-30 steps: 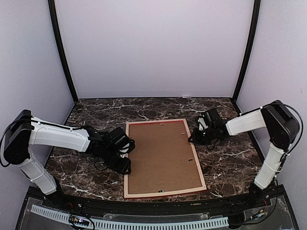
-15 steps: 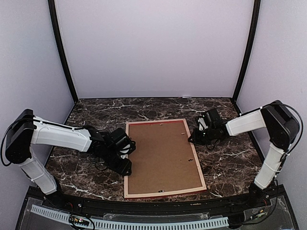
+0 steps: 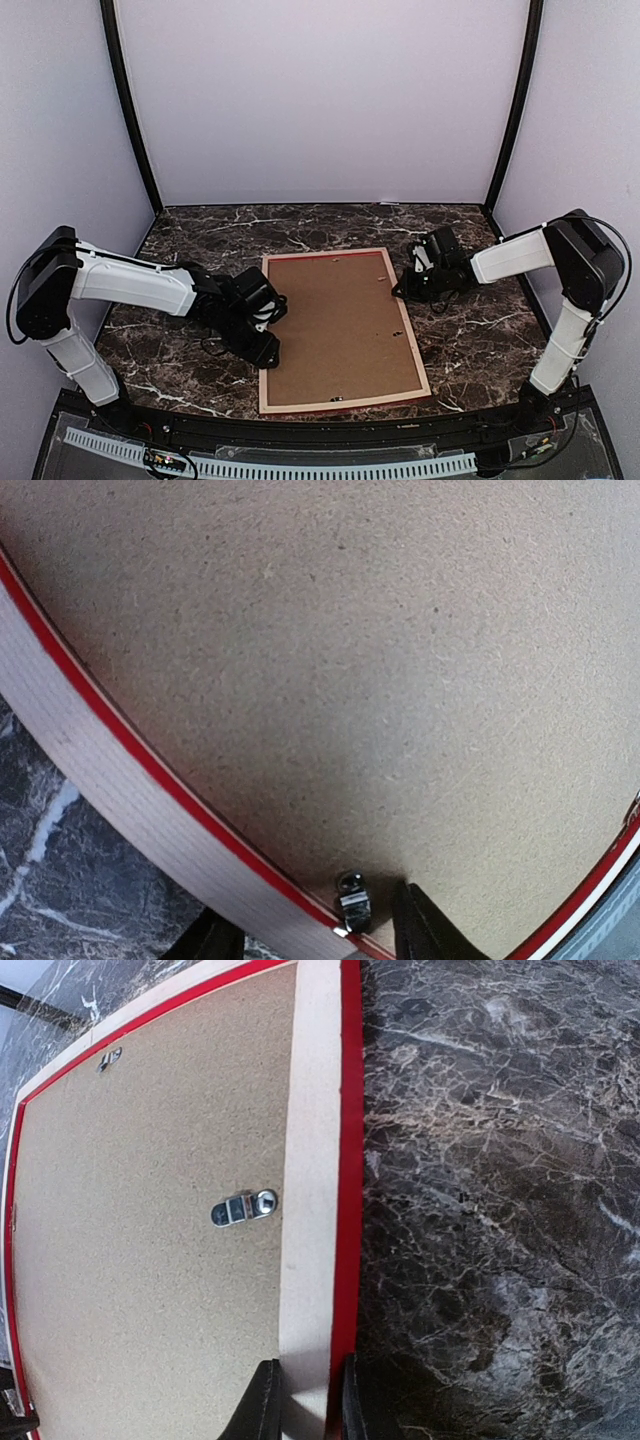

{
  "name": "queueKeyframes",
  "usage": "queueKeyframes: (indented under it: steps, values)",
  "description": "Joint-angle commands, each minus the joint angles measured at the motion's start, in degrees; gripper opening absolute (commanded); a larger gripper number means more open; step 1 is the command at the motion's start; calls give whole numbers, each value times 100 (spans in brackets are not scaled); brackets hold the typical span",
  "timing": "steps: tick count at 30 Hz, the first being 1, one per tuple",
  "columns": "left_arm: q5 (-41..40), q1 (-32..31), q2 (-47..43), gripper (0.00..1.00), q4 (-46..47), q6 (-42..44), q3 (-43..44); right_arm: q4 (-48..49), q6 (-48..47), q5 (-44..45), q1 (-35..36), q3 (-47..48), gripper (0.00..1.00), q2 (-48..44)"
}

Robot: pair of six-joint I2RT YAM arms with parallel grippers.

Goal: Put the photo into the frame
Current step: Press the fastener onto the backboard.

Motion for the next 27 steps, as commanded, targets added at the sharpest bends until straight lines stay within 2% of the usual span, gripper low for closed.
queueKeyframes:
  steps: [1, 9, 11, 27]
  values:
    - [176, -49, 46, 55, 95, 117, 181, -535, 78, -368, 37, -240, 0, 382]
    - [31, -51, -300, 77, 111, 83, 95, -495, 86, -400, 36, -241, 0, 412]
    - [-52, -48, -371, 79, 59, 83, 79, -488, 89, -408, 33, -245, 0, 421]
    - [-1151, -52, -174, 73, -770, -24, 377, -442, 117, -426, 38, -278, 0, 426]
